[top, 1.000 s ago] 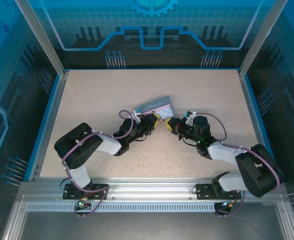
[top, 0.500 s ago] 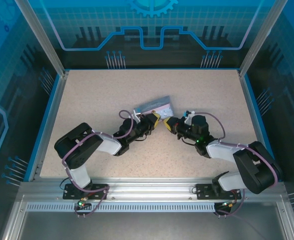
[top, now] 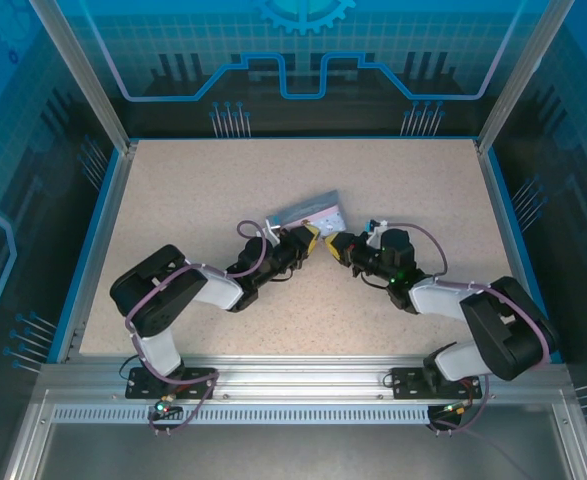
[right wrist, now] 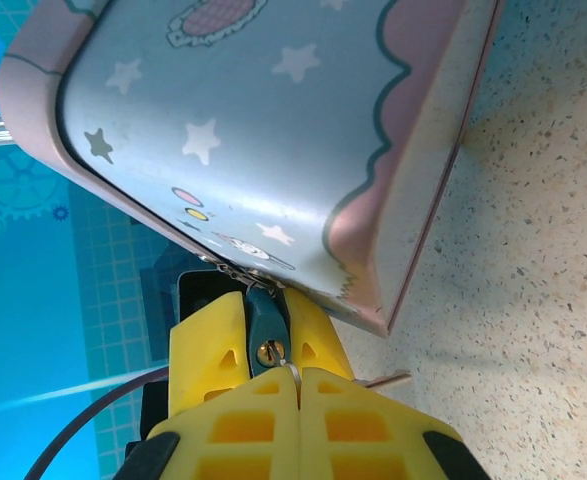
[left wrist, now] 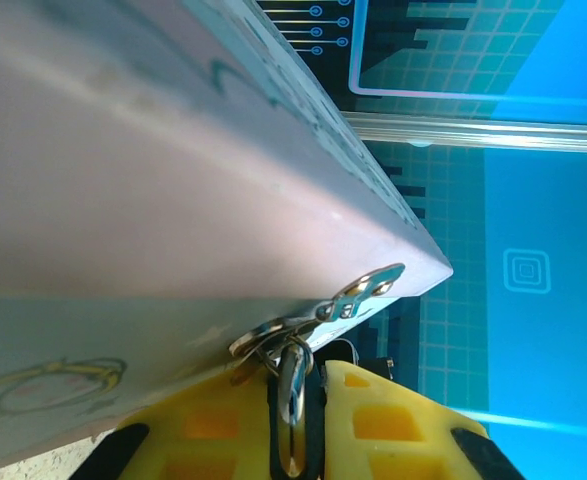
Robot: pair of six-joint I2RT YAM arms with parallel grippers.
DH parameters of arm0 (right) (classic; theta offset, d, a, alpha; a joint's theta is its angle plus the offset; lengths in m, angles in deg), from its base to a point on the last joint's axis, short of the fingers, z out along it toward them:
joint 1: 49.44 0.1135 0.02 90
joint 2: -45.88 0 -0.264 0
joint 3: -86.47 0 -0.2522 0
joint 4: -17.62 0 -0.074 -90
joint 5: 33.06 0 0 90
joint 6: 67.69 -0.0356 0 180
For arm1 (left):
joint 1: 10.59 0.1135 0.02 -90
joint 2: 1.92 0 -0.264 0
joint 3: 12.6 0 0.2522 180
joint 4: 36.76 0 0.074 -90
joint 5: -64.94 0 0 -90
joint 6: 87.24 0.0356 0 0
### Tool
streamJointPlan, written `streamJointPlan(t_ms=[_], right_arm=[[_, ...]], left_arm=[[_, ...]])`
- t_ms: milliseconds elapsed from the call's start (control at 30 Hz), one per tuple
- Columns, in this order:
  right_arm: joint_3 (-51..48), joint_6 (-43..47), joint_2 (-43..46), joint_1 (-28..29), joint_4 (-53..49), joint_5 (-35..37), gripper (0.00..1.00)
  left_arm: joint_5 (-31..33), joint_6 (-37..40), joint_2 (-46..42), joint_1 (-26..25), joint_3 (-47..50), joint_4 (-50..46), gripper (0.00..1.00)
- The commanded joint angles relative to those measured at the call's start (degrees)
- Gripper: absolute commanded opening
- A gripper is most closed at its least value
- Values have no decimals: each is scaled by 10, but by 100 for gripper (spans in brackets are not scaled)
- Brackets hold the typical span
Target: Unlock a padlock with a key
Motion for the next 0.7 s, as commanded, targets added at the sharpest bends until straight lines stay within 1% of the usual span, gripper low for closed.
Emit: streamJointPlan(t_ms=[0,300,667], right_arm=[[16,-4,-18,11,22,0,0],[41,-1,-28,32,21,-2,0],[75,-1,-67,54,25,-5,0]], left_arm=[[-3,-13,5,-6,-14,53,0],[-5,-15,13,-11,-18,56,0],[-9,-16,21,-18,-24,51,0]])
